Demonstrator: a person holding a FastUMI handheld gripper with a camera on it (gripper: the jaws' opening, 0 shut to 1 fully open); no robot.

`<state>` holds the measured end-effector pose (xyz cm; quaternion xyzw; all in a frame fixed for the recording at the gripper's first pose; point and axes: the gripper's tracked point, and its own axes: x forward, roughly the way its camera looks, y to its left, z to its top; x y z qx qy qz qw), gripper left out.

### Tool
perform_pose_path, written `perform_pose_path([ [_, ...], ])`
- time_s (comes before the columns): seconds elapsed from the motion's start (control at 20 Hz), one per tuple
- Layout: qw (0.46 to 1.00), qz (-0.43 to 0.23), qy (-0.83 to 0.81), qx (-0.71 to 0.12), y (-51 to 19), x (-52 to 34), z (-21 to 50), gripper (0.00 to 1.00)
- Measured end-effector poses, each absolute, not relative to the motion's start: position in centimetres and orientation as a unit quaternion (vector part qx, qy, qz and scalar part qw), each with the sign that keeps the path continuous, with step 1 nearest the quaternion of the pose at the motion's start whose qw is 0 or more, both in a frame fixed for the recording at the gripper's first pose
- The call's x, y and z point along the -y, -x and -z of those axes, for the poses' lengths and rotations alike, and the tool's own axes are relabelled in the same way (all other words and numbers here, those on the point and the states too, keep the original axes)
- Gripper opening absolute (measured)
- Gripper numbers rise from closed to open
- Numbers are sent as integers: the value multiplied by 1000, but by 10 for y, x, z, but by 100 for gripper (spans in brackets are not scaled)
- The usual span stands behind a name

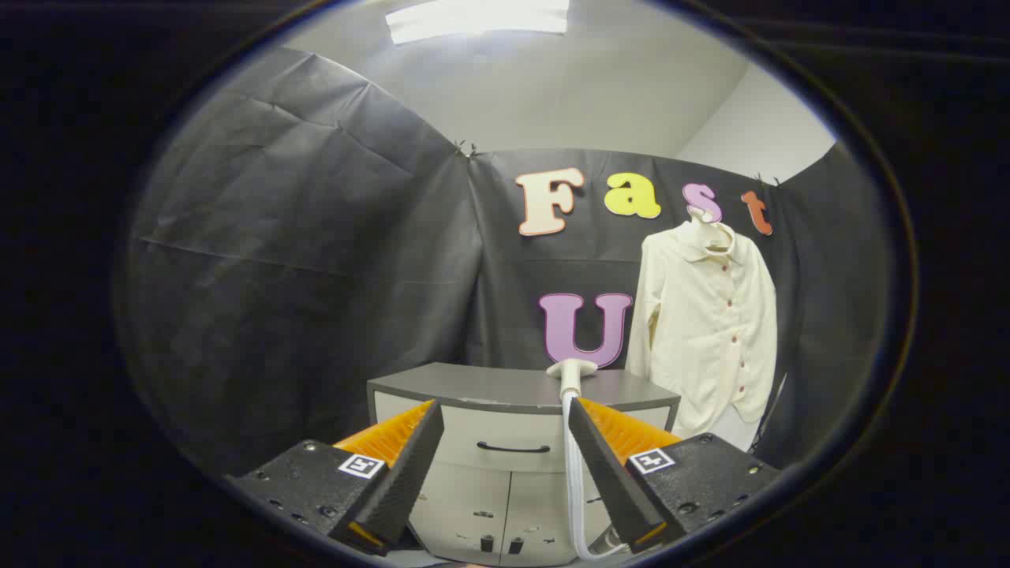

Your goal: Iron the clothes twice with a garment steamer, once on the left side and once on the right side.

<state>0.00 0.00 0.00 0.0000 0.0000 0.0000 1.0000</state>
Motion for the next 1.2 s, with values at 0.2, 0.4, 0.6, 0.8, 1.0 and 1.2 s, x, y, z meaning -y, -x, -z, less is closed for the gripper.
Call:
perform_pose_path([
  [0.2, 1000, 6, -5, -4, 0, 5, 0, 97],
  [0.4, 1000, -10, -14, -16, 0, -2, 8, 97],
  [0.6, 999, -14, -25, -20, 1, -1, 10, 97],
  [0.8, 1000, -20, -9, -4, 4, -4, 9, 96],
  [1.0, 1000, -21, -13, -9, -1, -5, 10, 96],
  [1.2, 1000, -15, -17, -10, -14, 1, 10, 97],
])
